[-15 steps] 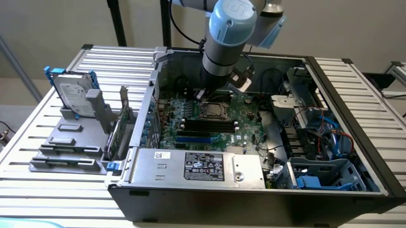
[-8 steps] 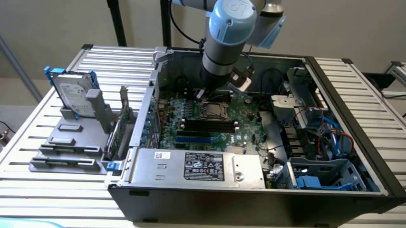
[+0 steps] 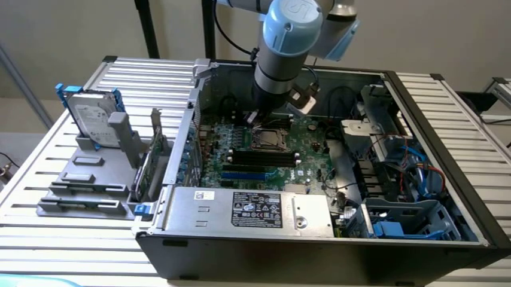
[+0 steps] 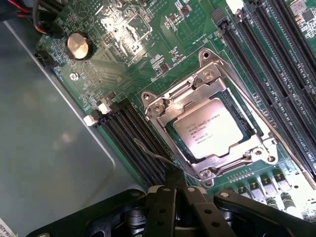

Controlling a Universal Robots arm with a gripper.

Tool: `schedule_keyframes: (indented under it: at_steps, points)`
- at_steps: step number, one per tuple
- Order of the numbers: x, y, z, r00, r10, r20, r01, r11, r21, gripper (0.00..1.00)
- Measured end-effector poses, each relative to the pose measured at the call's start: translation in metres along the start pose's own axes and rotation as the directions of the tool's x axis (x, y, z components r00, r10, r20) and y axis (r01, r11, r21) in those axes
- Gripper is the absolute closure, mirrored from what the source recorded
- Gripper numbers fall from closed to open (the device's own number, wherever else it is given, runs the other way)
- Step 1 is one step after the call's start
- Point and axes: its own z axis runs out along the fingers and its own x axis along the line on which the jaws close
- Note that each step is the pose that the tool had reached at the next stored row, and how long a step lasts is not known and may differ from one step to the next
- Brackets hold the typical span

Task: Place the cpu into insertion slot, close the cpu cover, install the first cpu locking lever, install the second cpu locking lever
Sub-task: 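Install the first cpu locking lever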

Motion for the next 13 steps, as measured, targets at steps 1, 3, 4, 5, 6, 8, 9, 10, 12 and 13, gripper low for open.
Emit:
schedule_keyframes:
  at_steps: [1,3,4,5,6,8,9,10,12,13]
  points:
    - [0.0002,0.0,0.0001,1.0,0.0,0.0,0.0,1.0,0.0,0.89]
    - [0.0007,0.0002,0.0001,1.0,0.0,0.0,0.0,1.0,0.0,0.89]
    - [0.0011,0.0007,0.0002,1.0,0.0,-0.0001,0.0,1.0,0.0,0.89]
    - [0.0016,0.0012,0.0001,1.0,0.0,0.0,0.0,1.0,0.0,0.89]
    - [0.0022,0.002,0.0001,1.0,0.0,0.0,0.0,1.0,0.0001,0.89]
    - [0.0038,0.0041,-0.0001,1.0,0.0,0.0,0.0,1.0,0.0001,0.89]
    - [0.0047,0.0053,-0.0002,1.0,0.0,0.0,0.0,1.0,0.0001,0.89]
    - [0.0055,0.0063,-0.0002,1.0,0.0,0.0,0.0,1.0,0.0001,0.89]
    - [0.007,0.0084,-0.0003,1.0,-0.001,0.0,0.001,1.0,0.0002,0.89]
    - [0.0074,0.0092,-0.0004,1.0,-0.001,0.0001,0.001,1.0,0.0004,0.89]
